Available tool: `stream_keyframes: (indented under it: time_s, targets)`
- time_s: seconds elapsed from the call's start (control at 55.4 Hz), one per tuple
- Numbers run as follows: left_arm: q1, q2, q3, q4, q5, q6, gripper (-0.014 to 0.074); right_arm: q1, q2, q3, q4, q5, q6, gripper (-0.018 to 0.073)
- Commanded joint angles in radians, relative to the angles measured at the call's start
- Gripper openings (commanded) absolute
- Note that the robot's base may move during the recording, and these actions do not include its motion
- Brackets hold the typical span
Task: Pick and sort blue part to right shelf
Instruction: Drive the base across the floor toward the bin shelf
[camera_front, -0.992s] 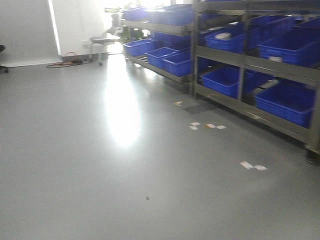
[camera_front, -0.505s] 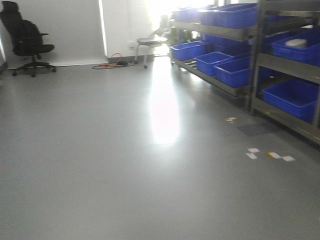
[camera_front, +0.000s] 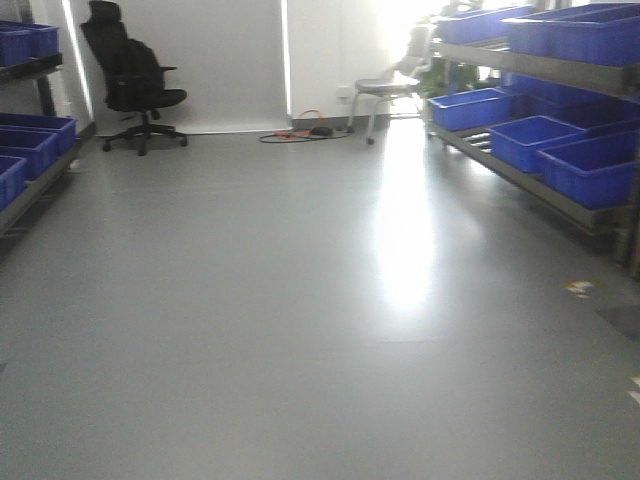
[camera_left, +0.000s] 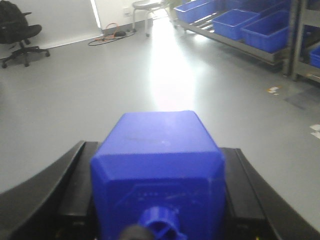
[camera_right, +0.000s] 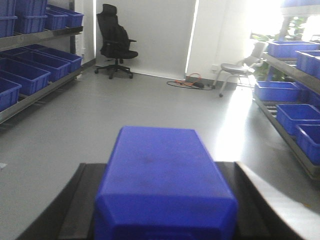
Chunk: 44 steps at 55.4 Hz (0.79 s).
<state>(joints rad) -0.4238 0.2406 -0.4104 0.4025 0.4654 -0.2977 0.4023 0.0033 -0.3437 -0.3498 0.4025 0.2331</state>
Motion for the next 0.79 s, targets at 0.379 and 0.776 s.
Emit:
stream_keyframes:
  time_s: [0.379,0.776]
  targets:
    - [-0.003,0.013,-0.029,0.014,-0.084,-0.003,0.0293,-0.001,0.018,-0.026,-0.024,-0.092,-0.006,0.0211]
    - [-0.003,0.013,-0.029,0.014,-0.084,-0.003,0.0293,-0.001,0.018,-0.026,-0.024,-0.093,-0.006,0.0211]
